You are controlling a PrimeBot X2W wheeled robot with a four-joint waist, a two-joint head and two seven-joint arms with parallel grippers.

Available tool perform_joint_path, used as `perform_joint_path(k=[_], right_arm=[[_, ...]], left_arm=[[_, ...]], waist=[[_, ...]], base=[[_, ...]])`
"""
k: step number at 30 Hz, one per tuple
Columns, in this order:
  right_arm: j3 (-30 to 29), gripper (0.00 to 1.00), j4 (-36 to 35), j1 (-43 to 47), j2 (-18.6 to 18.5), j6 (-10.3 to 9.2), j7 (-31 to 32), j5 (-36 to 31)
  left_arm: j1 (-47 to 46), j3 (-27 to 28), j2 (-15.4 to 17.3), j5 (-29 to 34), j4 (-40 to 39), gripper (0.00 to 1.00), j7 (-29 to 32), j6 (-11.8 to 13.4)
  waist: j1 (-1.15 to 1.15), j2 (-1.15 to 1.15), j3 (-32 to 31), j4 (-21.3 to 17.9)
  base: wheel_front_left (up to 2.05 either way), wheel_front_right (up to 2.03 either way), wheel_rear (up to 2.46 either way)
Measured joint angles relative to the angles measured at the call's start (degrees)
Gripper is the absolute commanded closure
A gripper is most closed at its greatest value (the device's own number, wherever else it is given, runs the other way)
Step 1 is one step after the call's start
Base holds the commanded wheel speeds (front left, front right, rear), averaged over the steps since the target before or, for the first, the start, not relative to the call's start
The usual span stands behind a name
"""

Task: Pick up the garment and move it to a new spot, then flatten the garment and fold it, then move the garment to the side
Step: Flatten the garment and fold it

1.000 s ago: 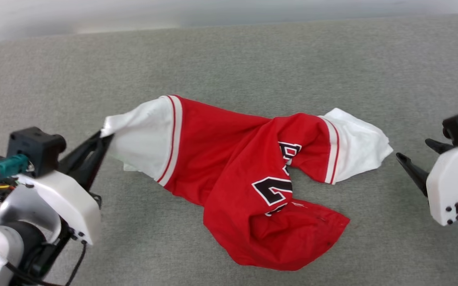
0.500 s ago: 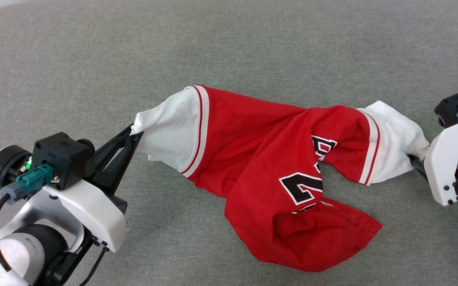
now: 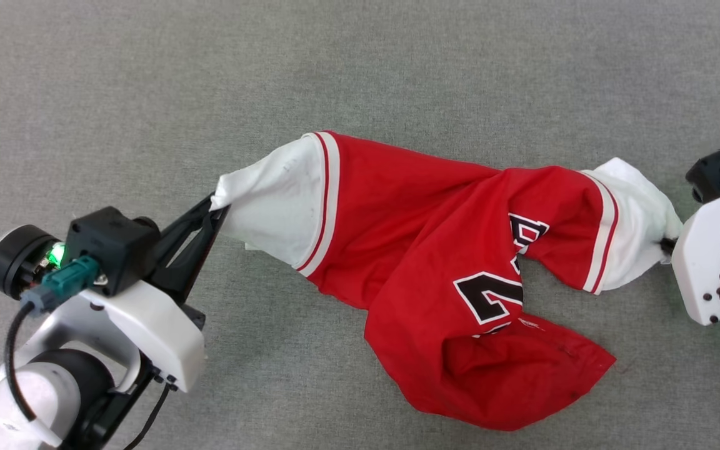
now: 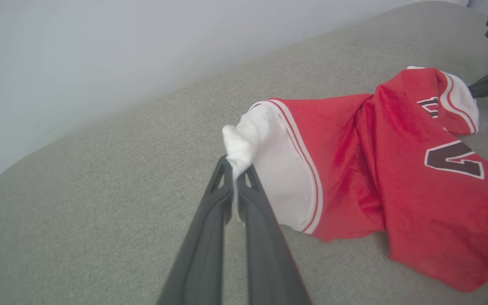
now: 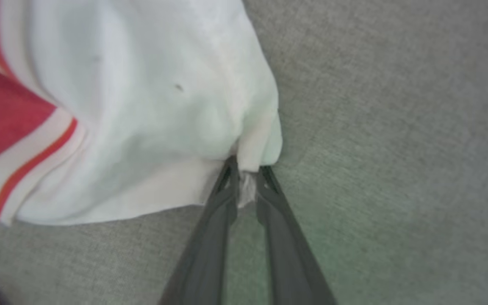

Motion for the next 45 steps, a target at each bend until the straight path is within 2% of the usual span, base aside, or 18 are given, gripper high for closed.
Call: perform_joint_path(k=[8,16,20,32,36,39,42,45], right_arm=[[1.37,1.00,0.08,-0.40,-2.67,0.03,-7.06,1.46],[2.29,1.00,-4.35,-4.46,-7.17,0.03,-15.96,3.04],[2.05,1.00,-6.34,-6.20,-8.15,0.03,-19.48,3.79],[-0.71,1.00,-12.00,-9.84,-8.20,0.03,-27.84,3.81],[-3.26,1.00,-15.04,-11.23,-8.44,0.04,-29.41,4.03],[-6.41,1.00,-16.80,-11.78,-8.09,0.04,-29.86,4.76],[-10.79,1.00,-17.30,-11.79,-5.66,0.02,-29.06,6.06],[-11.68,1.00,-19.75,-11.16,-4.77,0.03,-27.06,4.98]], left_arm=[[0.05,3.13,0.56,-1.55,3.37,1.00,-2.72,0.64],[1.47,7.28,2.57,-2.41,5.69,1.00,-5.79,1.29],[2.46,10.18,4.04,-2.74,5.31,1.00,-7.66,2.08],[2.07,19.47,8.80,-3.10,1.96,1.00,-11.80,3.63],[0.47,23.21,10.18,-3.11,0.81,1.00,-13.08,4.42],[-0.05,25.60,10.92,-3.48,0.13,1.00,-13.52,4.82],[-0.13,27.29,10.73,-5.72,-0.58,1.00,-13.34,5.12],[-0.22,28.43,11.03,-6.02,-1.07,1.00,-13.00,5.55]], waist=[[0.02,0.00,-3.61,-1.81],[0.01,0.00,-9.68,-4.70],[0.01,0.00,-12.77,-6.35],[0.01,0.00,-20.99,-10.59],[0.01,0.00,-22.65,-11.83],[0.00,0.00,-23.16,-12.73],[0.01,0.00,-23.35,-13.37],[0.01,0.00,-23.18,-13.74]], base=[[0.00,0.00,0.00],[0.00,0.00,0.00],[0.00,0.00,0.00],[0.00,0.00,0.00],[0.00,0.00,0.00],[0.00,0.00,0.00],[0.00,0.00,0.00],[0.00,0.00,0.00]])
